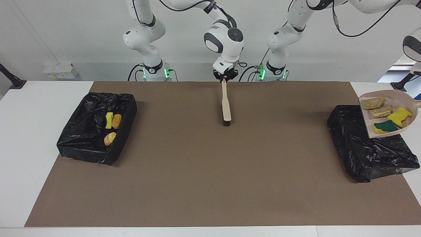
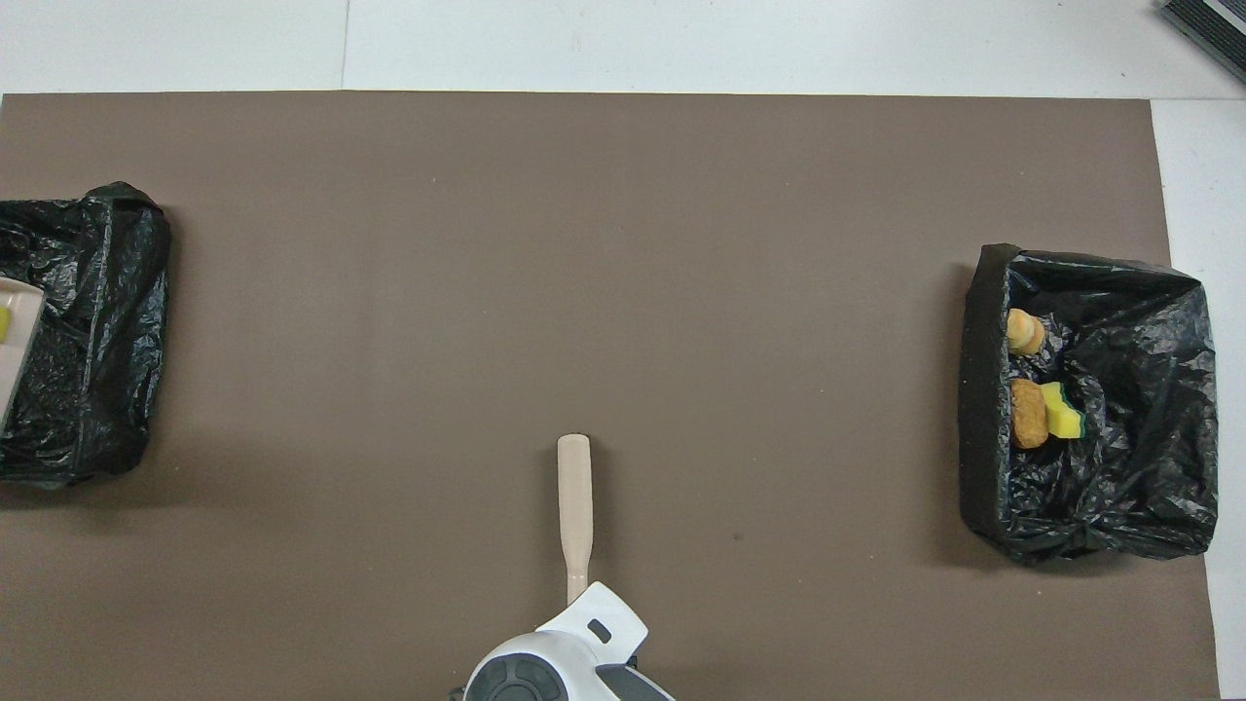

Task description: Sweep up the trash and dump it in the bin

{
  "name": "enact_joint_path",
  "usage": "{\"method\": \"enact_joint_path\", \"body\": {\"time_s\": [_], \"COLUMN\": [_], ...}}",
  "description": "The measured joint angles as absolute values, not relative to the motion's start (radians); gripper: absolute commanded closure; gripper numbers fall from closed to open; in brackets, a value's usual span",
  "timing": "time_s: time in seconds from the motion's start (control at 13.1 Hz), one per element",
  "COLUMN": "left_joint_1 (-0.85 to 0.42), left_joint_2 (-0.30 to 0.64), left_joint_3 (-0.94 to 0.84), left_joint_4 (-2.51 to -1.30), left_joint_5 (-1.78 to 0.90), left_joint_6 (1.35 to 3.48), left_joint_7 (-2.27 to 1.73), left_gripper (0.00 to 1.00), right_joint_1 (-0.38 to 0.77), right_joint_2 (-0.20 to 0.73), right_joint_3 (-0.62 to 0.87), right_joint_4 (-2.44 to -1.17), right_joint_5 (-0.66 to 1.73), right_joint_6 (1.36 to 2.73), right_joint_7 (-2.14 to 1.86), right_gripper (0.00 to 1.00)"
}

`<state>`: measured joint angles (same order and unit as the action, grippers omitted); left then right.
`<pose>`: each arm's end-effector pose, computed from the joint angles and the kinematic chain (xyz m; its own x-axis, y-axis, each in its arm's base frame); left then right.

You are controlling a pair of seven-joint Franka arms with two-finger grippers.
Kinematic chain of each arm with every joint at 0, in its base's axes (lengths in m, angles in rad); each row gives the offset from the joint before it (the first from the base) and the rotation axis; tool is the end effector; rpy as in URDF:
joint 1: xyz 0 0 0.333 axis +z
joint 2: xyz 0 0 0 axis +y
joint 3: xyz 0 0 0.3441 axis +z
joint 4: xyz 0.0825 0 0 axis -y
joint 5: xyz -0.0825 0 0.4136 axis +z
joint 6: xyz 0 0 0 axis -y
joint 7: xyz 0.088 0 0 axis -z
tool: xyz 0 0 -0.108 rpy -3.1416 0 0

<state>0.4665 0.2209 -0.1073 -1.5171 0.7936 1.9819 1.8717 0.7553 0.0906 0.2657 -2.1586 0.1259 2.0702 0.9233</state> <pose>0.6287 0.2932 0.5981 -0.1556 -0.7024 -0.6946 -0.9868 0.1418 0.0778 0.2851 0.4758 0.3532 0.9785 0.0208 -0.2051 0.0358 -0.9969 0.0697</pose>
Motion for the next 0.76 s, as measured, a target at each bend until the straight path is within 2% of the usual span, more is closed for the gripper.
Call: {"method": "enact_joint_path", "body": {"time_s": [0.08, 0.15, 0.53, 0.76], "left_joint_1": [0.453, 0.434, 0.396, 0.393], "left_joint_2": [0.215, 0.212, 0.209, 0.186], "left_joint_3": [-0.110, -0.111, -0.106, -0.108], "left_joint_4": [-1.517, -1.517, -1.516, -1.512], "left_joint_5": [0.854, 0.896, 1.024, 1.090], "left_joint_6": [1.995, 2.001, 2.005, 2.004], "left_joint_7": [1.807, 1.767, 1.705, 1.686], "left_gripper": [1.00, 1.00, 1.00, 1.00], "right_joint_1": [0.755, 0.753, 0.694, 0.558], "right_joint_2": [0.092, 0.092, 0.101, 0.056], "right_joint_3": [0.265, 0.264, 0.256, 0.252], "right_joint_4": [-2.156, -2.153, -2.119, -2.089], "right_joint_5": [0.125, 0.125, 0.123, 0.123], "right_joint_6": [2.070, 2.070, 2.075, 2.072], "right_joint_7": [0.923, 0.923, 0.874, 0.813], "right_gripper": [0.29, 0.00, 0.00, 0.00]}}
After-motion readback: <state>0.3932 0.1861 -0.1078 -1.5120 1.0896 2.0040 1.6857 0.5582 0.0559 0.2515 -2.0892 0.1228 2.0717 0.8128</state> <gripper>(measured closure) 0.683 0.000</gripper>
